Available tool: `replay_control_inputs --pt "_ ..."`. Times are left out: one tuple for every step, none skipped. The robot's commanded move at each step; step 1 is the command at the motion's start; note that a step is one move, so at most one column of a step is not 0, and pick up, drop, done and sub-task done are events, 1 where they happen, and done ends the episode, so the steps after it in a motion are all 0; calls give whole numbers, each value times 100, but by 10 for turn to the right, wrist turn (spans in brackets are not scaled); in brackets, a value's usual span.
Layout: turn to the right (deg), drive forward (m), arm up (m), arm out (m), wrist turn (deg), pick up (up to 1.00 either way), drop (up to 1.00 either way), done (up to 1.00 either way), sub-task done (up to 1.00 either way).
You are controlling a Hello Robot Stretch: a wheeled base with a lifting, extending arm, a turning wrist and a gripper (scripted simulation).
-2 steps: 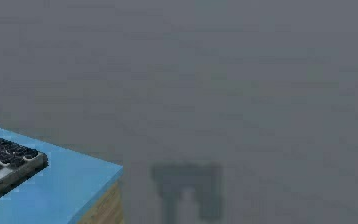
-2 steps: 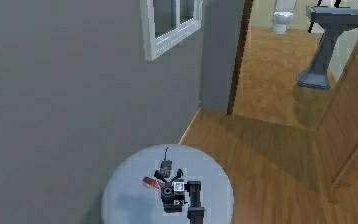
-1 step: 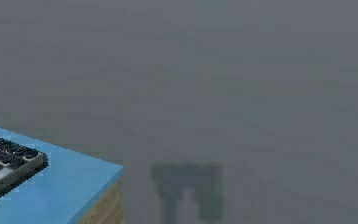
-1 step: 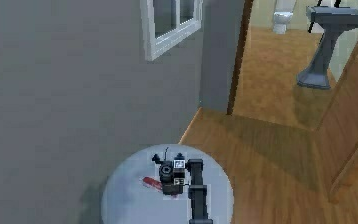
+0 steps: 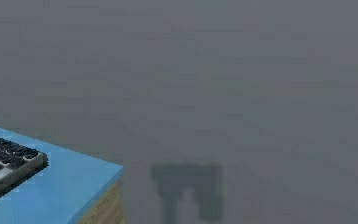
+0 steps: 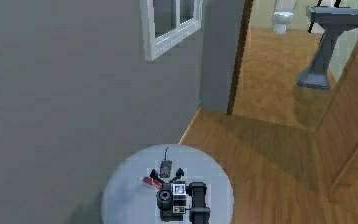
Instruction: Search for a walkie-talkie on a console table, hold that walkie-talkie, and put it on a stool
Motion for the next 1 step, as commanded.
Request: replay_control_inputs --pt "0 0 0 0 0 0 0 100 0"
